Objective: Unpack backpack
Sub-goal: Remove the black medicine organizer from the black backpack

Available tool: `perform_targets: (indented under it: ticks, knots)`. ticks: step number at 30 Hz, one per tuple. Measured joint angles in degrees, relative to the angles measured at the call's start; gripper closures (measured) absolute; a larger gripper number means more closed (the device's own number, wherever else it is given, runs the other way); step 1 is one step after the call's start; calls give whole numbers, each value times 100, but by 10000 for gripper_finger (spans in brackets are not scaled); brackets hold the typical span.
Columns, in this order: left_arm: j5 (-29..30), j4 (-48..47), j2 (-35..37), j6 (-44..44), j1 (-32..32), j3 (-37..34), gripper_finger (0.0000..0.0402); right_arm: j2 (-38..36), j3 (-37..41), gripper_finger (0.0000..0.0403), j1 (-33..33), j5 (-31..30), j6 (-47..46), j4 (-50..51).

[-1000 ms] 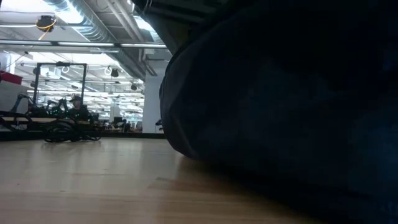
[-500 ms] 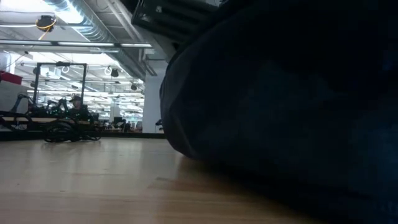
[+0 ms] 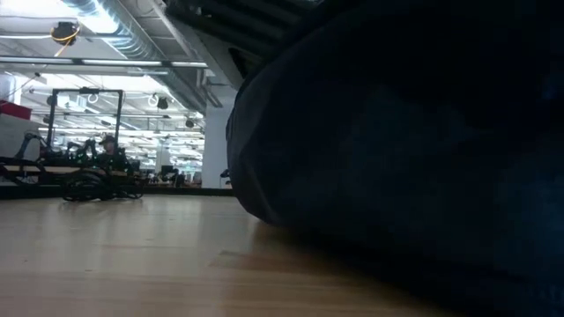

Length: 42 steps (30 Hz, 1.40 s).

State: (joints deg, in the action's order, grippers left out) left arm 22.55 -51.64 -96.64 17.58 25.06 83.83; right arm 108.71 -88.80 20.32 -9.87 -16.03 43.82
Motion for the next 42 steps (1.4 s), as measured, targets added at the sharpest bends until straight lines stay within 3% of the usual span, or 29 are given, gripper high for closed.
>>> perform_targets:
  ticks: [27, 42]
  knots:
    - [-366, 1617, -22, 624, 121, -1649, 165, 691, 44, 249, 54, 169, 91, -591]
    - [-555, 2632, -22, 752, 121, -2374, 165, 660, -89, 249, 148, 195, -156, -665]
